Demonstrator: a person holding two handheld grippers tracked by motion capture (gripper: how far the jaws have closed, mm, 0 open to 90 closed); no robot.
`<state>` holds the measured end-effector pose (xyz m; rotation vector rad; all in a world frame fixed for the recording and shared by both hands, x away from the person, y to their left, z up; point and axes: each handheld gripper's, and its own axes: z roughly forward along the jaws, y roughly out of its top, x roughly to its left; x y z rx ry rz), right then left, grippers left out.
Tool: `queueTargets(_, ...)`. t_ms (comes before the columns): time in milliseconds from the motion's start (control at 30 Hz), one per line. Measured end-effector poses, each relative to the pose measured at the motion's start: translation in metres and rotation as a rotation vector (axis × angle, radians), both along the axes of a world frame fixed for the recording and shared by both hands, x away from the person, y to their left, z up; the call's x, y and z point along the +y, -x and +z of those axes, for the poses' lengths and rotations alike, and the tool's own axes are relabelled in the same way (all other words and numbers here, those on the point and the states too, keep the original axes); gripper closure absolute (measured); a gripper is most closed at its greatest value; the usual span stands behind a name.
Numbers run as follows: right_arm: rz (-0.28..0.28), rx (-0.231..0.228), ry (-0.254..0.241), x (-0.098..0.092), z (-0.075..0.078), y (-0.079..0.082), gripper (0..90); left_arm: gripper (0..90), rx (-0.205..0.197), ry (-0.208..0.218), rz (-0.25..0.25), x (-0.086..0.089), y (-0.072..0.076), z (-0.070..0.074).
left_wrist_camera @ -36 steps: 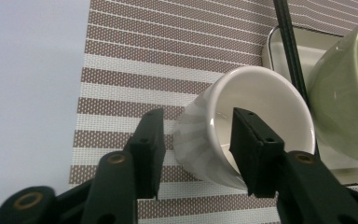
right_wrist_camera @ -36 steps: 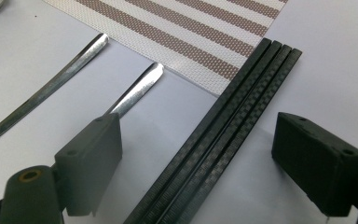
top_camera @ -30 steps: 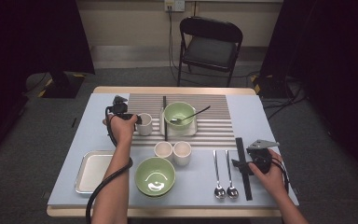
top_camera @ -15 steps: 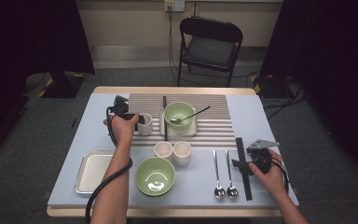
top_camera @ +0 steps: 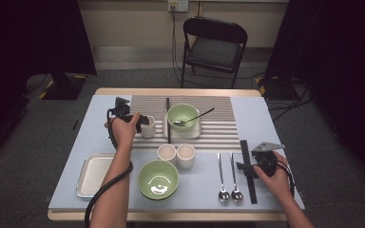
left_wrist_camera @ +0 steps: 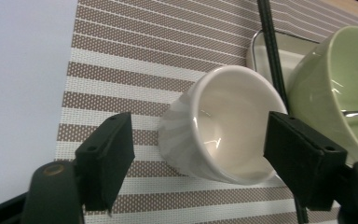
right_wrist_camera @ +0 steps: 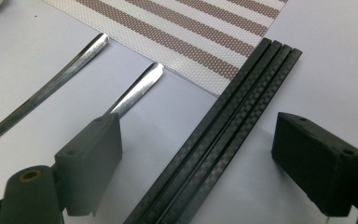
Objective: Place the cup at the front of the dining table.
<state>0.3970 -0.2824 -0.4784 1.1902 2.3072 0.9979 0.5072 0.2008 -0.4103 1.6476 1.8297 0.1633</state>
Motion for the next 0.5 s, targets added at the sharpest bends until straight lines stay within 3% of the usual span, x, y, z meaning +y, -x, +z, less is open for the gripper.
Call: queueTargets(500,0.0,-0.001,0.0,0.0,0.0,0.0001,15.2,17.2,0.003,0.018,0.001,0.0056,0.0087,0.0039)
